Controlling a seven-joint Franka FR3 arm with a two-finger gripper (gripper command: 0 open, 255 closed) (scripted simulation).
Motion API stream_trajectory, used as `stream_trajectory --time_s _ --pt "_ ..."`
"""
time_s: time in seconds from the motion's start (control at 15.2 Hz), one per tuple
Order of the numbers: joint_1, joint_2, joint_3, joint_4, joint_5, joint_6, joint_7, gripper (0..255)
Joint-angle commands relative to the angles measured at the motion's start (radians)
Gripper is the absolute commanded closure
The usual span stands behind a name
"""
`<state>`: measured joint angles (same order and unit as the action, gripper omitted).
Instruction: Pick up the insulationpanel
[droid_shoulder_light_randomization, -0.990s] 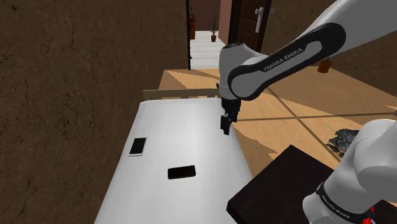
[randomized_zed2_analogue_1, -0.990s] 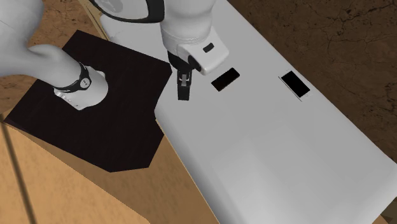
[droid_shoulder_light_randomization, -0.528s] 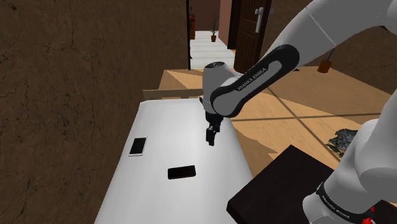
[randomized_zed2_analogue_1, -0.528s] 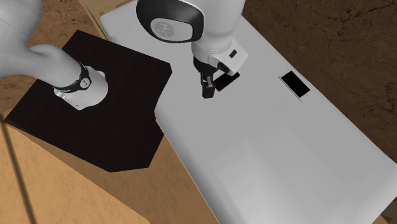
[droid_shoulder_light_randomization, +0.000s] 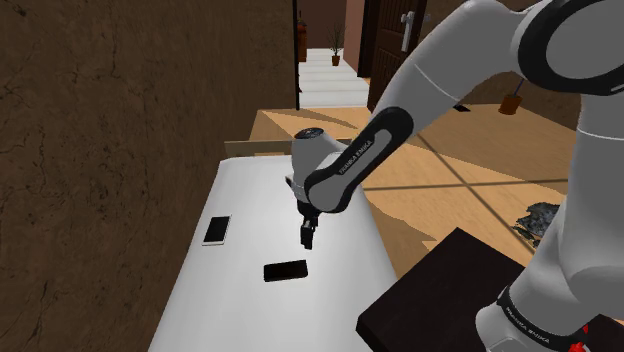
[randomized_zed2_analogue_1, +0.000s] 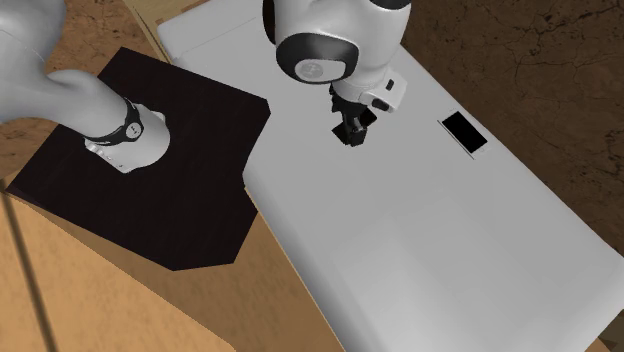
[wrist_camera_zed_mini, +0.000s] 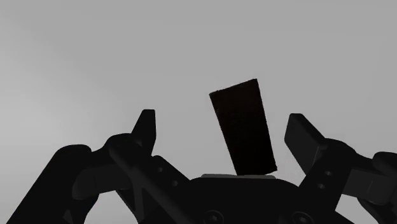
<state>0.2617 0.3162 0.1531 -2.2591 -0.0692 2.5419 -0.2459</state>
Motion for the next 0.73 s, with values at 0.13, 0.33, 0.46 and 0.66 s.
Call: stream_trajectory --time_s 0.13,0.33,0.46,0.66 --pt "0.032 0.143 0.018 0.098 -0.028 0.058 -0.024 0" --pt "0.058 0.241 0.028 0.176 -0.049 0.086 -0.045 0" --pt "0.075 0.303 0.034 0.23 -0.063 0.1 -0.058 0" --pt "0.082 0.34 0.026 0.242 -0.071 0.125 -0.054 0"
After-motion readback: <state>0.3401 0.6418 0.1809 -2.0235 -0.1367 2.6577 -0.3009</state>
